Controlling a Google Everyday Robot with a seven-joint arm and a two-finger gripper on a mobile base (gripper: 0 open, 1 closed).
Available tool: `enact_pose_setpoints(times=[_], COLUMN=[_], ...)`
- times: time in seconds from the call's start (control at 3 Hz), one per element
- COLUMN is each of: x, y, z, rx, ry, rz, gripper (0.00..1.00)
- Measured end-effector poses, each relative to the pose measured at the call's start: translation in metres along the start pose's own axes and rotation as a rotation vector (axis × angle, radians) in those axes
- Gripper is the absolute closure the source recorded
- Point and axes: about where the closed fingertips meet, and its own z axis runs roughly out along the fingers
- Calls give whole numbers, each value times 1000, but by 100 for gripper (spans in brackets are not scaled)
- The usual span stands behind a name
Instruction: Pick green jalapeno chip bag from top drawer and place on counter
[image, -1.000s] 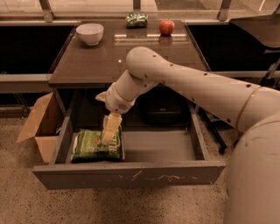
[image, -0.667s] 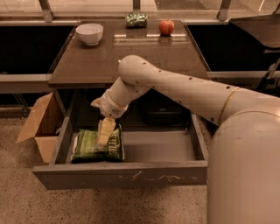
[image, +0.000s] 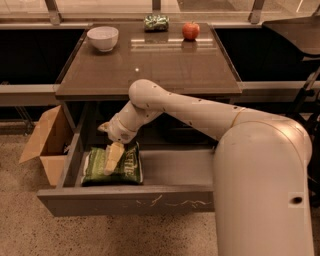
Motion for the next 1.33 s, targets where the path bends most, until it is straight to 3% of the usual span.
enact_pose_setpoints(times=[0.67, 1.0, 1.33], x=[11, 11, 8], y=[-7, -6, 0], z=[27, 29, 29], rx=[-14, -14, -11], ry=[-28, -34, -51], rz=[22, 29, 39], gripper=[0, 17, 41])
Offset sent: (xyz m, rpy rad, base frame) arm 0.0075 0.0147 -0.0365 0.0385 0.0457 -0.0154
